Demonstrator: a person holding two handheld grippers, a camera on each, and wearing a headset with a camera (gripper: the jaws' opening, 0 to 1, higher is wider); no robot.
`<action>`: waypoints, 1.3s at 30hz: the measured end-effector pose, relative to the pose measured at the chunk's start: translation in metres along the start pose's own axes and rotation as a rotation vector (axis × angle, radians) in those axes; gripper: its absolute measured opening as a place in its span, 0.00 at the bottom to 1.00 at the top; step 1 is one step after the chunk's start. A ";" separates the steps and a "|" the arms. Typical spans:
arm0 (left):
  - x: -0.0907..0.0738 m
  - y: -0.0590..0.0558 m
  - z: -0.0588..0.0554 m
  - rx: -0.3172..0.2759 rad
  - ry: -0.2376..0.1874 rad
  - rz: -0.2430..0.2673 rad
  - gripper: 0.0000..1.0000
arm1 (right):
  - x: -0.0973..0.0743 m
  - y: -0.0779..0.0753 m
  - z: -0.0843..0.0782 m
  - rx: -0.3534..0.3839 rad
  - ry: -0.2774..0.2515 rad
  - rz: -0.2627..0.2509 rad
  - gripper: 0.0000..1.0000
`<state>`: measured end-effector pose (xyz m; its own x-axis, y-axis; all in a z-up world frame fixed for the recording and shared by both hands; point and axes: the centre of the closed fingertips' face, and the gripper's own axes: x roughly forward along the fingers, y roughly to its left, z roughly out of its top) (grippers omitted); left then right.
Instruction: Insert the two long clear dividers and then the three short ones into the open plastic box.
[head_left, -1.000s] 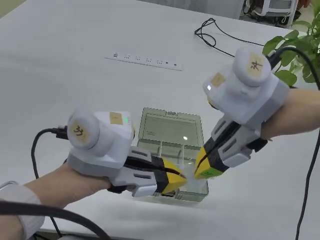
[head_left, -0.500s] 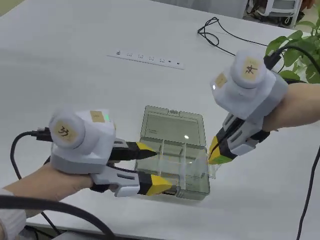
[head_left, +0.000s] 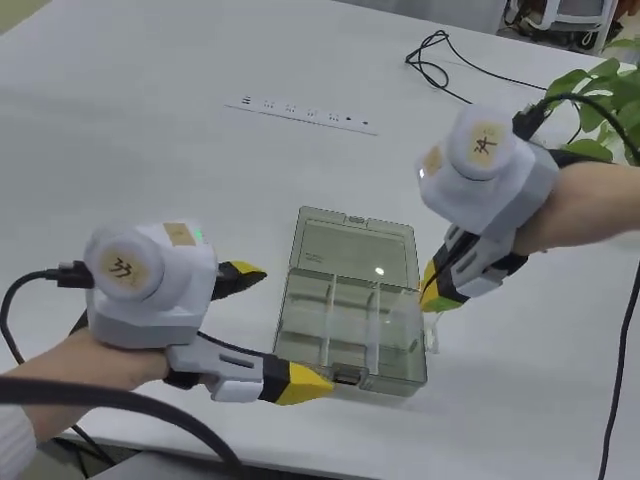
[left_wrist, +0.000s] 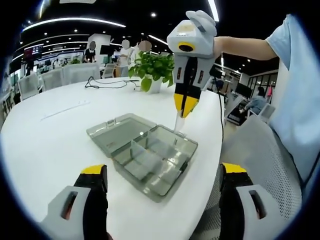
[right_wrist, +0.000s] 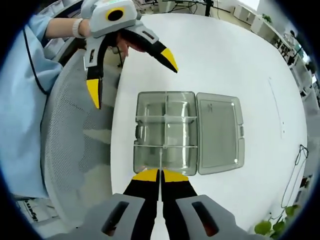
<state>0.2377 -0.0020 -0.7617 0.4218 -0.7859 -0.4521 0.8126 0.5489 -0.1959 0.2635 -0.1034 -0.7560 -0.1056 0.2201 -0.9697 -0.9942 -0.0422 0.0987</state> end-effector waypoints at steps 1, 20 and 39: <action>-0.001 0.001 -0.001 0.002 0.000 0.007 0.96 | 0.001 -0.002 -0.001 -0.001 0.006 -0.002 0.02; -0.005 0.000 -0.009 -0.032 0.002 0.003 0.93 | 0.013 -0.005 0.000 0.014 0.011 0.017 0.02; -0.002 -0.001 -0.006 -0.033 -0.004 -0.007 0.90 | 0.016 -0.011 -0.009 0.006 0.024 0.019 0.02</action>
<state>0.2335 0.0012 -0.7659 0.4176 -0.7911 -0.4471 0.8019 0.5522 -0.2280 0.2728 -0.1082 -0.7751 -0.1242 0.1958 -0.9727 -0.9921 -0.0408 0.1185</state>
